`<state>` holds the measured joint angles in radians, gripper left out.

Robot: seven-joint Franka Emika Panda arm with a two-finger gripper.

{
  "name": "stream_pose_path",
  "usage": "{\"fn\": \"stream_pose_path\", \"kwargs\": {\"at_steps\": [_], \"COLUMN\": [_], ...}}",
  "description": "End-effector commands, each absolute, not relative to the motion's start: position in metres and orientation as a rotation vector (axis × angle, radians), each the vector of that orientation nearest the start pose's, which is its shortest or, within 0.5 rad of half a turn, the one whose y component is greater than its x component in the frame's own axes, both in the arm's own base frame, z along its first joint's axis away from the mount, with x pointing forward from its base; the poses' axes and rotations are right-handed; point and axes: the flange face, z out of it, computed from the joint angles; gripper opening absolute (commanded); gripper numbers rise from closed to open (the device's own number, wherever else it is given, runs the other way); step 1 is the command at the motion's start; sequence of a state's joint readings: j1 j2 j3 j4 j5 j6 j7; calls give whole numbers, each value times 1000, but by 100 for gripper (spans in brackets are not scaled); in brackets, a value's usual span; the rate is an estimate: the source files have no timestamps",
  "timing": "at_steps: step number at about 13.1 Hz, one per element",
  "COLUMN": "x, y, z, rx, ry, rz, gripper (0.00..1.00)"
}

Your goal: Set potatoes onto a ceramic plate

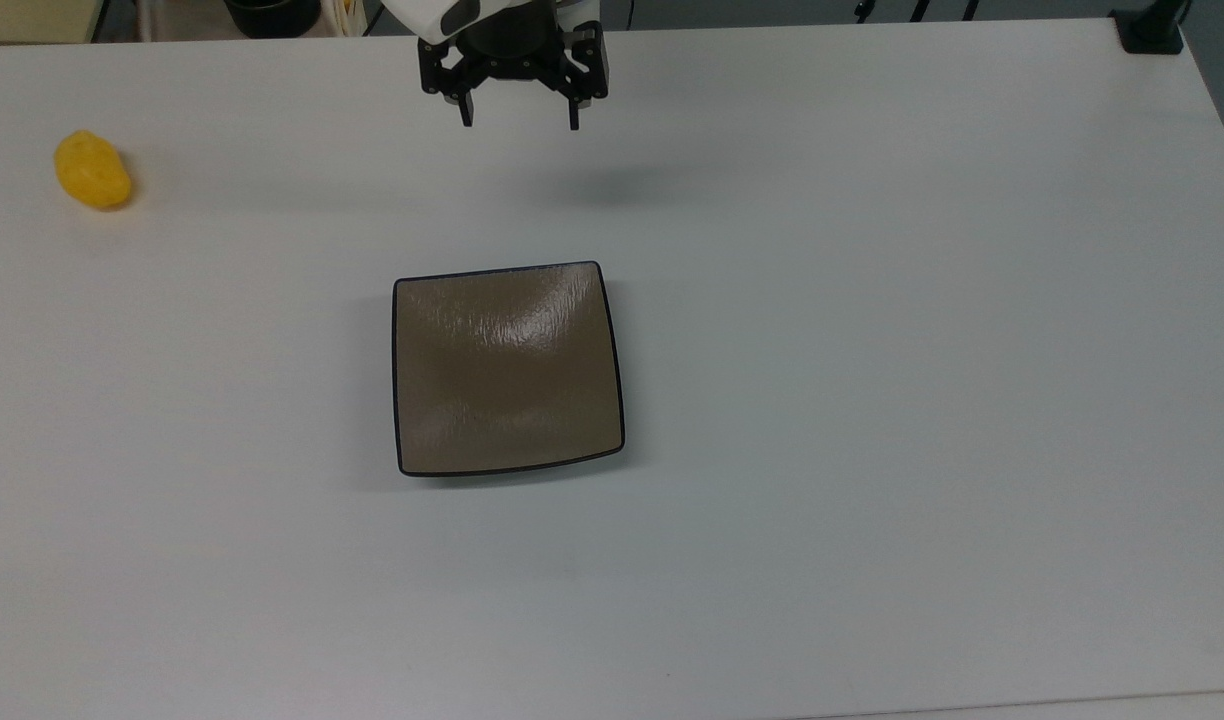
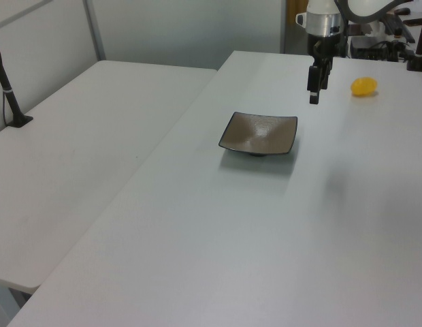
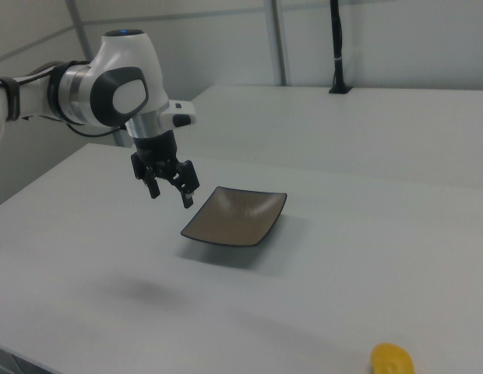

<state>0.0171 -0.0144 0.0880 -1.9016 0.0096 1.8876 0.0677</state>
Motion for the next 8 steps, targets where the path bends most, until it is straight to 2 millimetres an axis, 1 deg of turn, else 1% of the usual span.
{"fn": "stream_pose_path", "kwargs": {"at_steps": [1,8], "x": [548,549], "y": [48,48], "z": [514,513], "rx": [-3122,-3120], "ry": [-6,-5], "rz": [-21,-19], "gripper": [100,100]}}
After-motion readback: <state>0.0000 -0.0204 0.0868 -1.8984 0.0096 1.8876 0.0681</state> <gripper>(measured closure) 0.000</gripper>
